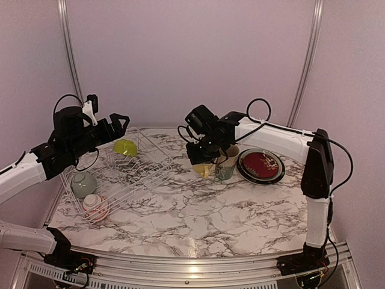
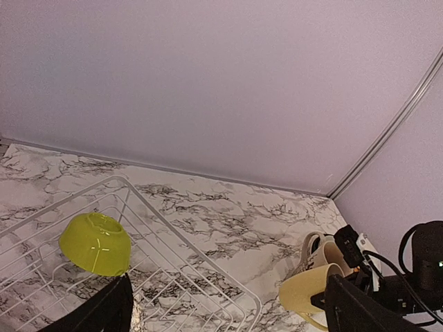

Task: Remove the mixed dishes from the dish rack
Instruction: Place the cup at the center of the board.

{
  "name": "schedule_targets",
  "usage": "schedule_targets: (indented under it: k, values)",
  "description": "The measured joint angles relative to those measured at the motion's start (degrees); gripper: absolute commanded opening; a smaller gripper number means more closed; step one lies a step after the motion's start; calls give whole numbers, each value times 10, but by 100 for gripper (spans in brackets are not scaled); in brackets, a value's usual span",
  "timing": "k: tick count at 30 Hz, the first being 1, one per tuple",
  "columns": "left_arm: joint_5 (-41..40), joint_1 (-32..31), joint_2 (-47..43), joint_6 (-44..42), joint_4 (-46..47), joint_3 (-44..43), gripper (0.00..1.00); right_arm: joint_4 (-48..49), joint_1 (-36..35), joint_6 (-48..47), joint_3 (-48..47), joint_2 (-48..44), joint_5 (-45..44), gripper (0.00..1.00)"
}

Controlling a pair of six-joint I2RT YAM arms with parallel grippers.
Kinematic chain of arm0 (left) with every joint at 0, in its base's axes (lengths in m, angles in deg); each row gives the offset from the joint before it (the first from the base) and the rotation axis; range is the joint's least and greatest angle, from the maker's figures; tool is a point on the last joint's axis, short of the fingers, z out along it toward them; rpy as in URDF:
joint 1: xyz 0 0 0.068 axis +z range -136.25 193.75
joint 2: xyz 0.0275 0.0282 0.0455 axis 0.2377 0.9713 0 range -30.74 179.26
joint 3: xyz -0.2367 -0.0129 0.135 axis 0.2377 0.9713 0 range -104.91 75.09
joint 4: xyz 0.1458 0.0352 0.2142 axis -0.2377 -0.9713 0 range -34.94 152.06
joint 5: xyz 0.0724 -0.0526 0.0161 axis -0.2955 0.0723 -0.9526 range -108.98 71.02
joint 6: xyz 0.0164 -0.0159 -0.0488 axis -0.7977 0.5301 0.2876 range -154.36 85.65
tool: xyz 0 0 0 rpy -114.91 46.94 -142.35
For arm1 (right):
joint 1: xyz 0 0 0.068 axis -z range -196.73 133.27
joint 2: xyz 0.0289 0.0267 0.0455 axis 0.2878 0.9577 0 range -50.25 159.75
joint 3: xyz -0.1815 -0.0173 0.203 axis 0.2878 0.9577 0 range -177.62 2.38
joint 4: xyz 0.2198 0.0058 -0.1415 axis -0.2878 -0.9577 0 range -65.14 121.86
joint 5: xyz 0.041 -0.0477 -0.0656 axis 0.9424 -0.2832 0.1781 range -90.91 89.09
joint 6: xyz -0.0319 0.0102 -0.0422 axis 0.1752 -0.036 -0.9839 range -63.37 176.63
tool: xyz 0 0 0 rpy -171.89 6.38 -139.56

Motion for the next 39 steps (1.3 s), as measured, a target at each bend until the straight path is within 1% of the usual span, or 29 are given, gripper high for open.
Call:
schedule_targets:
  k: [5,10,20,25,29,32,34,35,39]
  values:
    - [0,0,-9,-5,-2,8,99,-43,0,-8,-81,70,3,0]
    - [0,0,-19,-8,-8,15,99,-69,0,-13,-128,111,-6,0]
    - [-4,0,-24,-15,-12,17,99,-102,0,-13,-137,120,-14,2]
    - [1,0,-24,-17,-12,17,99,-104,4,-13,-137,125,-15,6]
    - [8,0,-24,-20,-12,17,99,-104,7,-12,-137,130,-22,17]
    - [14,0,-24,-24,-15,17,99,-101,11,-10,-139,130,-28,26]
    - [23,0,-24,-29,-19,17,99,-97,12,-8,-143,130,-32,28]
    - [27,0,-24,-31,-21,17,99,-97,12,-8,-147,130,-34,29]
    - [43,0,-24,-40,-31,17,99,-101,12,-2,-185,139,-41,41]
